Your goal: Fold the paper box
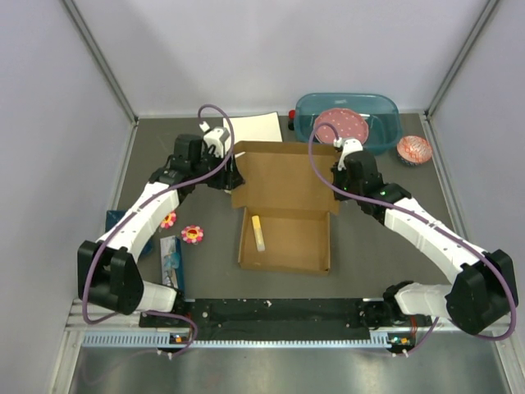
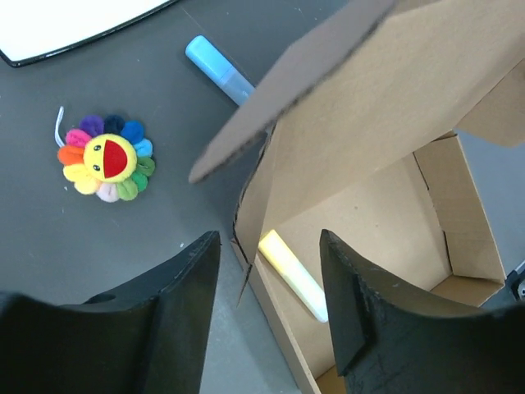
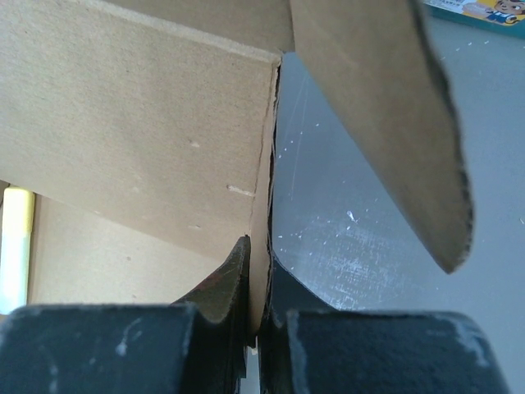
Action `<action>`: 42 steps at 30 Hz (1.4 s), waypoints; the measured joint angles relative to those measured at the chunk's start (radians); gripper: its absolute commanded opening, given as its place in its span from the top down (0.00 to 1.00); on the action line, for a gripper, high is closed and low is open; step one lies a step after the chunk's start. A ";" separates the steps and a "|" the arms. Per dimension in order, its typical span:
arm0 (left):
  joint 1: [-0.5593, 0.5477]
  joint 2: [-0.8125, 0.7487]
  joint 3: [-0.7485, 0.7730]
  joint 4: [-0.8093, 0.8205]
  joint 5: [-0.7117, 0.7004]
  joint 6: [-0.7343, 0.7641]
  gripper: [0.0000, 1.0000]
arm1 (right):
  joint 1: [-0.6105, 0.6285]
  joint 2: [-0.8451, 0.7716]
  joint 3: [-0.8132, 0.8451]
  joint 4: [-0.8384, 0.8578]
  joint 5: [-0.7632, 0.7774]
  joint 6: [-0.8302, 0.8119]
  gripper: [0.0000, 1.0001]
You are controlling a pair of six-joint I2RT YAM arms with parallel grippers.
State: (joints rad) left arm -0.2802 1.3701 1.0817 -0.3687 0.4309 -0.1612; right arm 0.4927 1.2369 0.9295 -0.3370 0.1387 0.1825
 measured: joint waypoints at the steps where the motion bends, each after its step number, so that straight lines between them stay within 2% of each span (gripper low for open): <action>1: 0.000 0.005 0.008 0.001 0.000 0.002 0.47 | 0.001 0.000 0.000 0.000 0.000 0.000 1.00; 7: 0.000 0.034 0.018 -0.002 0.000 0.003 0.53 | 0.003 0.000 0.000 0.001 0.002 -0.004 1.00; 15: -0.005 0.043 0.018 -0.001 -0.002 0.002 0.78 | 0.003 0.000 0.000 0.001 0.002 -0.005 1.00; 25: -0.056 0.019 -0.017 0.057 -0.070 0.004 1.00 | 0.012 0.000 0.000 0.000 0.021 -0.002 1.00; 31: -0.146 -0.080 -0.133 0.167 -0.223 -0.025 1.00 | 0.018 -0.001 0.000 -0.010 0.059 0.049 1.00; 42: -0.314 -0.249 -0.399 0.470 -0.539 -0.138 1.00 | 0.085 -0.049 -0.027 -0.037 0.183 0.195 1.00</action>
State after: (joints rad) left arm -0.5941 1.1213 0.6823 0.1017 -0.1085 -0.2996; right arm 0.5781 1.1877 0.9024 -0.3740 0.3222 0.3771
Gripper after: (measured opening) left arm 0.022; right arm 0.009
